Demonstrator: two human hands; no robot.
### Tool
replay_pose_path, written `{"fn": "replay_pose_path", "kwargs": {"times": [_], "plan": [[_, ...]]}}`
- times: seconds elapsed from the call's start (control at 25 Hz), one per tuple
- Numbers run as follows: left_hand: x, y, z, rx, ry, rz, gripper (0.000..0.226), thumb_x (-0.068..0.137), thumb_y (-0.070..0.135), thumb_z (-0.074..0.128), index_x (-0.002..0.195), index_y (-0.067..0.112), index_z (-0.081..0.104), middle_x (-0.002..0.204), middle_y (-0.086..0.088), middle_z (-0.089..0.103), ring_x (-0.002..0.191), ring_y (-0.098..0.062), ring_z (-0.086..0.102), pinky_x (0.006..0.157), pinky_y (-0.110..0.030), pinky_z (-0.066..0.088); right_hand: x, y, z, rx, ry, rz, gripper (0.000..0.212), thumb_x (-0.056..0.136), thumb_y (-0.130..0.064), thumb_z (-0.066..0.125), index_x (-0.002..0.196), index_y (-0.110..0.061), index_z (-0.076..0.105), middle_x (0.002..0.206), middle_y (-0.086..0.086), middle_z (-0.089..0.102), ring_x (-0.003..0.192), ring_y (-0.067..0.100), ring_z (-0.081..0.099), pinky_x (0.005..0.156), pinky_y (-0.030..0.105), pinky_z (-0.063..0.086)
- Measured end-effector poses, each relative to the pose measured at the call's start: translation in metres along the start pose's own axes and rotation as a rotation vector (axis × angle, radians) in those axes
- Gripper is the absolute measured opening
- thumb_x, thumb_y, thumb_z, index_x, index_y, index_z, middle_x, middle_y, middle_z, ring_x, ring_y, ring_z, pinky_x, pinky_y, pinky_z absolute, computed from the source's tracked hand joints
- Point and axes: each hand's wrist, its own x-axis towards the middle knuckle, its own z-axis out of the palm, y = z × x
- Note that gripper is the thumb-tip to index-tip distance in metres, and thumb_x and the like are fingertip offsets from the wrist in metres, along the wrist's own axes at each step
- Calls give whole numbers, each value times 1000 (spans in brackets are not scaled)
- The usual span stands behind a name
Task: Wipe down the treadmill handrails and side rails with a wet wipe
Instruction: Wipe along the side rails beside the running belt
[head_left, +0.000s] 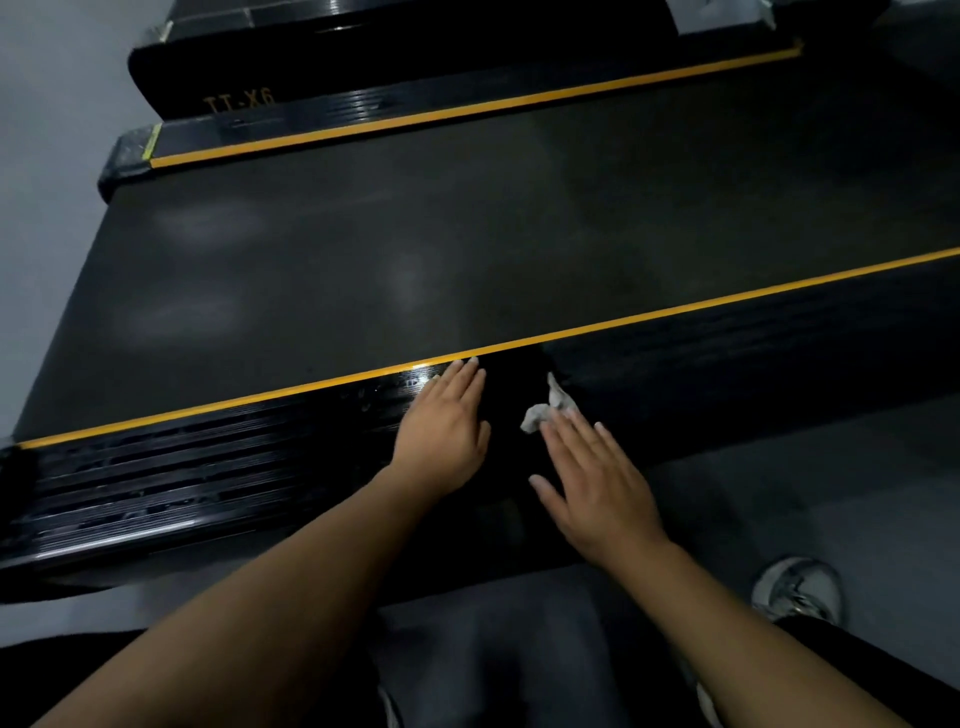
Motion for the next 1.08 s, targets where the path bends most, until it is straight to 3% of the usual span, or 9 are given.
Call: {"fn": "replay_pose_path", "kwargs": {"times": [0.08, 0.24, 0.4, 0.52, 0.6, 0.76, 0.92, 1.08], "plan": [[14, 14, 4, -8, -9, 2, 70, 97, 38, 40, 159, 6, 32, 168, -10, 25, 158, -25, 17, 128, -44, 20, -4, -7, 2, 18, -13, 39, 76, 99, -55, 37, 152, -1, 44, 162, 17, 37, 152, 29, 31, 122, 45, 21], [38, 46, 15, -31, -18, -21, 73, 94, 39, 34, 160, 8, 30, 169, -9, 24, 158, -23, 14, 129, -40, 13, -13, -1, 7, 2, -11, -85, 71, 99, -53, 40, 147, -1, 52, 158, 16, 43, 150, 28, 38, 120, 45, 24], [39, 48, 23, -52, 47, -45, 71, 93, 36, 37, 158, 8, 36, 167, -9, 29, 158, -22, 17, 128, -38, 10, -15, 36, 1, 38, 25, 93, 70, 100, -49, 40, 154, -3, 42, 162, 14, 37, 154, 28, 29, 123, 45, 21], [37, 51, 22, -66, 61, -47, 70, 93, 36, 38, 157, 7, 38, 167, -9, 30, 157, -22, 18, 127, -38, 10, -24, 19, 6, 27, -13, -96, 76, 98, -52, 43, 156, -3, 37, 165, 15, 31, 155, 28, 25, 124, 44, 20], [37, 54, 21, -63, 50, -44, 71, 93, 37, 36, 158, 8, 36, 168, -9, 28, 158, -22, 16, 128, -38, 9, -19, 33, 3, -25, 0, -160, 72, 99, -50, 43, 154, -4, 42, 162, 14, 37, 153, 26, 30, 122, 44, 23], [38, 52, 20, -46, 35, -42, 71, 95, 39, 33, 160, 9, 32, 169, -8, 24, 158, -21, 12, 129, -38, 8, -9, 55, -3, 41, 5, 101, 70, 101, -50, 39, 153, -2, 42, 162, 15, 37, 154, 27, 29, 124, 46, 20], [35, 52, 20, -54, 32, -17, 70, 96, 39, 33, 159, 8, 32, 169, -9, 24, 158, -22, 12, 129, -38, 9, -2, 45, -1, -32, -93, -104, 76, 102, -58, 31, 157, -5, 36, 165, 12, 31, 156, 23, 22, 124, 43, 17], [37, 47, 25, -43, 55, -18, 73, 95, 43, 26, 159, 8, 34, 168, -9, 26, 158, -22, 15, 129, -41, 13, 23, 63, -7, -22, -157, -22, 81, 102, -63, 22, 159, -5, 28, 168, 11, 22, 157, 23, 16, 125, 44, 12]]}}
